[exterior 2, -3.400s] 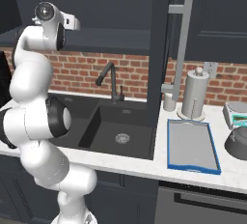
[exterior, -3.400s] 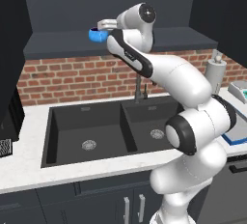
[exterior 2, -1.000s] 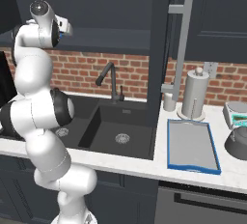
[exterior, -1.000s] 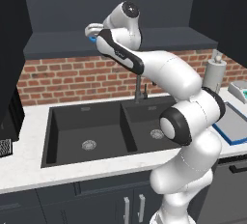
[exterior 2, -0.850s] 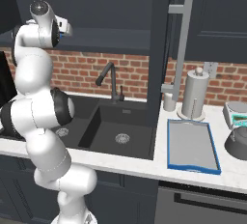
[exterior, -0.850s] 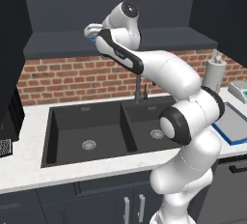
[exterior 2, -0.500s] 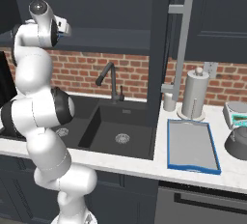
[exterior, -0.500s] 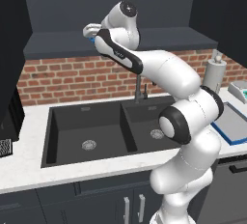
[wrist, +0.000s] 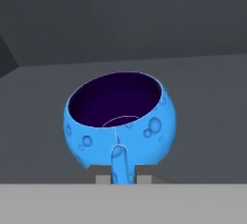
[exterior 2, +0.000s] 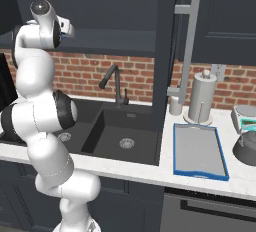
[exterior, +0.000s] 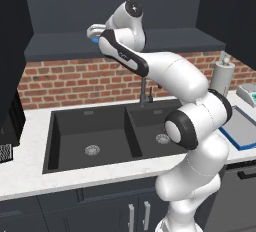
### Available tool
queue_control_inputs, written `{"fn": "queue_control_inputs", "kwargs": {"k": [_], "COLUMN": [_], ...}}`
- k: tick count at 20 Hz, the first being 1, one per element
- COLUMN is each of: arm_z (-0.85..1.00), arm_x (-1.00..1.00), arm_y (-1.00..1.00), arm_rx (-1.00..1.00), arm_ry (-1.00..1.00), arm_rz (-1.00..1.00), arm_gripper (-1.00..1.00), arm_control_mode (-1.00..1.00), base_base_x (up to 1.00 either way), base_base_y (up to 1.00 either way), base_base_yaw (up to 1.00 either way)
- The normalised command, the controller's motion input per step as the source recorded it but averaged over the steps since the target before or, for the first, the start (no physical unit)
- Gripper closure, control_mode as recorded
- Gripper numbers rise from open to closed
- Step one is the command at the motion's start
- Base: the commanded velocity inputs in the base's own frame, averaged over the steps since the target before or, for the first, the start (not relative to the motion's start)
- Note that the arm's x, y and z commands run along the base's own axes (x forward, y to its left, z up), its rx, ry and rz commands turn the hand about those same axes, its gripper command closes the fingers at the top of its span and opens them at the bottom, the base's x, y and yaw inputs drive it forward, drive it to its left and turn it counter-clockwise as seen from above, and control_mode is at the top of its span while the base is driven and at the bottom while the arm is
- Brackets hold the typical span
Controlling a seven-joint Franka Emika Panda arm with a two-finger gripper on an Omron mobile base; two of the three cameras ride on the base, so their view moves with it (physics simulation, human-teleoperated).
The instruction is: Pick the kettle from the counter and place it on the tray. Then pick the mug from the cabinet and place it on the tray. Then close the cabinet doors.
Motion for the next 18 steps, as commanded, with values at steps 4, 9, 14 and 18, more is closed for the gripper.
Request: {"fn": "queue_control_inputs", "kwargs": {"k": [4, 9, 14, 18], "arm_z": [0.0, 0.0, 0.0, 0.0], "arm_x": [0.0, 0.0, 0.0, -0.01], "arm_y": [-0.03, -0.01, 0.0, 0.0], "arm_rx": [0.0, 0.0, 0.0, 0.0], "arm_ry": [0.0, 0.0, 0.0, 0.0], "arm_rz": [0.0, 0.0, 0.0, 0.0], "arm_gripper": [1.0, 1.0, 1.0, 1.0], "arm_control_mode": [-1.0, -1.0, -1.0, -1.0], "base_base_x": [0.0, 0.0, 0.0, 0.0], "base_base_y": [0.0, 0.0, 0.0, 0.0], "base_base_yaw": [0.0, 0.0, 0.0, 0.0]}}
